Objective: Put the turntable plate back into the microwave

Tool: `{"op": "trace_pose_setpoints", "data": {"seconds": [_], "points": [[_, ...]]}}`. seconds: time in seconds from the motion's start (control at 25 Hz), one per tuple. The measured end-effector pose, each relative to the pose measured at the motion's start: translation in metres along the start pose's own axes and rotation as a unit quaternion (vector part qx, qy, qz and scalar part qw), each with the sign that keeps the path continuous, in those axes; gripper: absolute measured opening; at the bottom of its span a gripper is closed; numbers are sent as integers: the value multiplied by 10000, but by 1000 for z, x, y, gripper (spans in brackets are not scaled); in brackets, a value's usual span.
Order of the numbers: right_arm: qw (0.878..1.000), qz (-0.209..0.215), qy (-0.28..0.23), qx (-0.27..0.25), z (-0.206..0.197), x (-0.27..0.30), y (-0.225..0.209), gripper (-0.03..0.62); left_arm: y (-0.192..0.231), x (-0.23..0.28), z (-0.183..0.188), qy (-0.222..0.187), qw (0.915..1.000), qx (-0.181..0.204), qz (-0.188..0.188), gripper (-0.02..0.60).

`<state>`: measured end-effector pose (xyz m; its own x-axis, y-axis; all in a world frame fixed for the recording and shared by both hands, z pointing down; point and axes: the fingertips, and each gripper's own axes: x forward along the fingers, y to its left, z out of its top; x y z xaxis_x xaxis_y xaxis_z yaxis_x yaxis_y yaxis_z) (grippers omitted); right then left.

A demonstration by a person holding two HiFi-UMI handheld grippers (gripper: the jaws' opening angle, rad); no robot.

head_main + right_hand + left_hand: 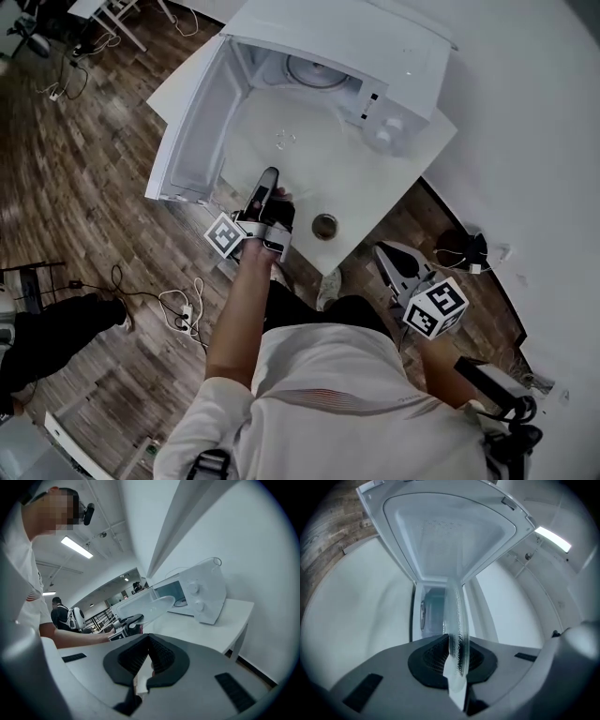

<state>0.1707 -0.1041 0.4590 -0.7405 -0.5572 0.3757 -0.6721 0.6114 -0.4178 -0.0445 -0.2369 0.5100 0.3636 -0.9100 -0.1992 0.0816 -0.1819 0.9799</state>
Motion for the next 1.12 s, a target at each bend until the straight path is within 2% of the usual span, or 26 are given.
{"op": "trace_pose_setpoints", "data": {"seconds": [0.24, 0.44, 0.64, 1.12], "points": [[10000, -25, -46, -31, 11, 9, -8, 3, 5, 27, 15, -118, 9999, -80, 37, 32], [9998, -177, -118, 43, 27, 31, -13, 3, 11, 58, 30, 37, 9999, -105, 30, 32], [9995, -223, -185, 102, 43, 54, -16, 3, 30, 86, 40, 123, 9997, -79, 192, 32], [9980, -528, -44, 342, 37, 58, -39, 3, 71, 150, 48, 101, 9989, -123, 430, 32]]}}
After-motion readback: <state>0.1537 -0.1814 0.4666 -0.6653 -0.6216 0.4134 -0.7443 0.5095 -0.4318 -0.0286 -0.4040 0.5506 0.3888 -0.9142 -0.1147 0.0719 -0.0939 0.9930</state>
